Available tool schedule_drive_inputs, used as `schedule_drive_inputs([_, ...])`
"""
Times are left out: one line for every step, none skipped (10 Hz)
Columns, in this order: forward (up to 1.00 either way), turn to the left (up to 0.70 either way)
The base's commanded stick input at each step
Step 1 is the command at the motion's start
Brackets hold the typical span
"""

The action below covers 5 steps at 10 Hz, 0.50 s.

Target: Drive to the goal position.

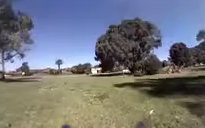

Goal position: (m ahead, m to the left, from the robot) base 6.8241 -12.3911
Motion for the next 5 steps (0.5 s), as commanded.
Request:
schedule_drive_inputs([1.00, 0.00])
schedule_drive_inputs([1.00, 0.00])
schedule_drive_inputs([1.00, 0.00])
schedule_drive_inputs([1.00, 0.00])
schedule_drive_inputs([1.00, 0.00])
